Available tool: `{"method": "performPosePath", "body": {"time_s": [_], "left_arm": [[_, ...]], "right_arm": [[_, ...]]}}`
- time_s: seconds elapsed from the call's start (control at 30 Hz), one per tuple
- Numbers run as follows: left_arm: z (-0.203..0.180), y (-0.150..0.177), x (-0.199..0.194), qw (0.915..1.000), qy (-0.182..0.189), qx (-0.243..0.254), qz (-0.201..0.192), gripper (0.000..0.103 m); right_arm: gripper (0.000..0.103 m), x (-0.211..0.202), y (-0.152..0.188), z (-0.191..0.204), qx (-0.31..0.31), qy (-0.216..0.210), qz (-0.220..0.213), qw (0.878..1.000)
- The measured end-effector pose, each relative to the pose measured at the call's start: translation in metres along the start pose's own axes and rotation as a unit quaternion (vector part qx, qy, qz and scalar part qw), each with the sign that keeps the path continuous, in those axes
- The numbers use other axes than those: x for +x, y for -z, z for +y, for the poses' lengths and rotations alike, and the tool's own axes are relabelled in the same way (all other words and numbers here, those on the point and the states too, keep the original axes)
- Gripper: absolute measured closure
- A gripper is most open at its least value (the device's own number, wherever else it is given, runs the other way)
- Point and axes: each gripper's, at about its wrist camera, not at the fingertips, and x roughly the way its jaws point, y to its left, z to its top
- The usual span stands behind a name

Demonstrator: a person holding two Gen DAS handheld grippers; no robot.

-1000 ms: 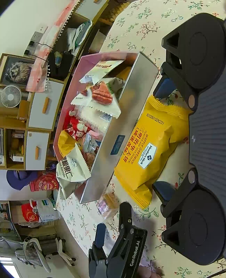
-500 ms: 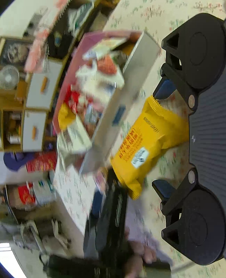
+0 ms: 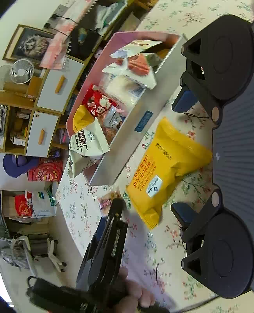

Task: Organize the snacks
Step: 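Grasp the brown beef cake packet with the left gripper while the right grasps the yellow waffle packet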

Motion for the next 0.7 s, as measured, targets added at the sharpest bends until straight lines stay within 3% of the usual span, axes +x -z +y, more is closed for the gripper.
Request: {"method": "performPosePath", "body": {"time_s": [0.1, 0.27, 0.4, 0.53, 0.7], "left_arm": [[0.002, 0.000, -0.002, 1.0000, 0.001, 0.002, 0.002, 0.065], [0.007, 0.002, -0.005, 1.0000, 0.004, 0.003, 0.008, 0.065], [0.012, 0.004, -0.007, 1.0000, 0.004, 0.000, 0.009, 0.065], [0.014, 0.005, -0.009, 1.0000, 0.002, 0.000, 0.009, 0.065], [0.012, 0.006, -0.010, 0.9999, 0.001, 0.006, 0.010, 0.065]], "right_arm": [[0.032, 0.006, -0.004, 0.006, -0.011, -0.001, -0.004, 1.000], [0.047, 0.005, -0.005, 0.015, -0.029, -0.030, 0.009, 0.999], [0.047, -0.003, -0.002, 0.021, -0.051, -0.061, 0.020, 0.997], [0.040, -0.002, -0.006, 0.023, -0.048, -0.036, 0.006, 0.998], [0.041, 0.007, -0.011, 0.023, -0.041, -0.029, -0.003, 0.999]]}}
